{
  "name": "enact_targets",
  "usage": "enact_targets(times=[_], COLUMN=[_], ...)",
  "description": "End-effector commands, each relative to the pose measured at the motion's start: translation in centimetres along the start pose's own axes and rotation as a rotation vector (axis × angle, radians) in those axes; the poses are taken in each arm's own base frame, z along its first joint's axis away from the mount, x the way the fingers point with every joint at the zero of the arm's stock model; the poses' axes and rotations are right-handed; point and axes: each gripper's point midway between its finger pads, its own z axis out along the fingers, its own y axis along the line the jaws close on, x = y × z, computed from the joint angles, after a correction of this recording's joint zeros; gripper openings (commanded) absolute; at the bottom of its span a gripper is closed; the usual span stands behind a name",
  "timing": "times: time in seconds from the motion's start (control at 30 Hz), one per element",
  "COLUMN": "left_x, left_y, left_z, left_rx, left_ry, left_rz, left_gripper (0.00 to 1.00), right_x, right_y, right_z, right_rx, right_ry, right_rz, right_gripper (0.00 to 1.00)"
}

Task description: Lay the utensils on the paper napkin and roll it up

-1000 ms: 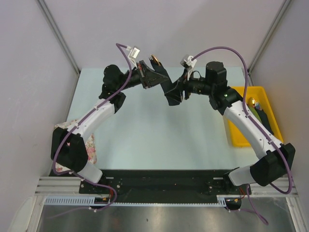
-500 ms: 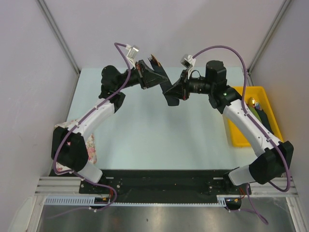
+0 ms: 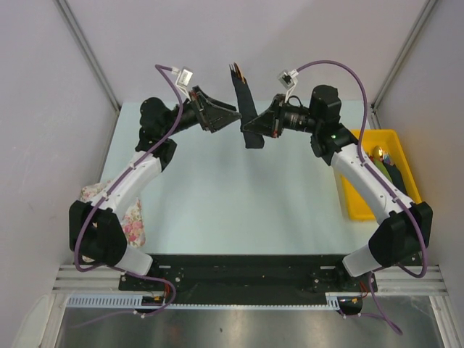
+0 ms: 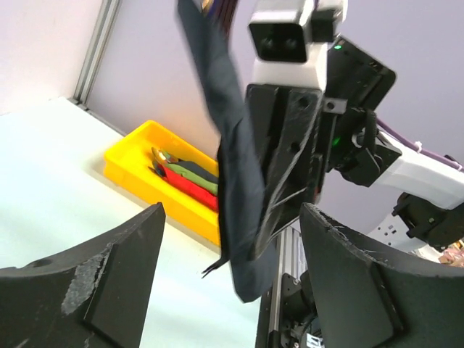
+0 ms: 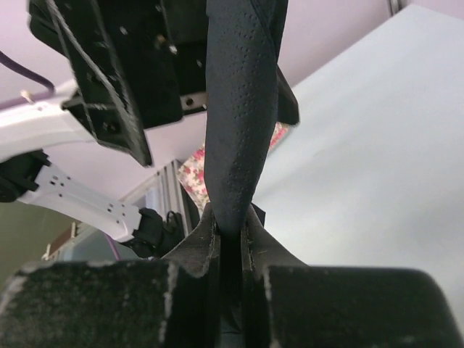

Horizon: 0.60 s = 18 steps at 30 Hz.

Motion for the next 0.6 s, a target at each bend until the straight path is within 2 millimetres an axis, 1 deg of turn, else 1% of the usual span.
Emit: enact_targets(times=[0.0,0.13,0.2,0.23,0.3,0.5,0.57], left_x=[-0.3,-0.9,-1.5,-1.5,-1.7,-0.9,-0.6], left_y=[-0.3,-0.5,-1.0,-0.8,-1.2,-1.6,-1.6], left_z=[-0.4,-0.1,0.2,0.4,0.6,1.5,1.8], left_rx=[-0.025,-0.005,0.018,0.021,0.039,0.065,0.072], left_ry=[-0.026,-0.049,-0.056,-0.056,-0.057,-0.049,-0.047], left_rz=[-0.002,-0.033,-0.032,-0.048,-0.046,-0.090,-0.100], left_gripper=[0.80,0.79,0.77,0.75,0.74,0.72,0.70], right_x=[-3.6,-3.4,-3.5,-3.4,-3.2,-3.1,-3.0], right_y=[3.2,3.1,3.1,3.2,3.2,3.1,3.2], right_z=[-0.1,0.1,0.1,0.2,0.3,0.4,0.4], right_rx=[-0.091,-0.100,-0.102,-0.103,-0.104,-0.098,-0.102], right_ry=[-0.100,-0.091,-0.091,-0.088,-0.083,-0.080,-0.077], right_rz=[-0.041,-0.034,-0.039,-0.039,-0.047,-0.055,-0.057], right_gripper=[0.00,0.00,0.00,0.00,0.00,0.00,0.00])
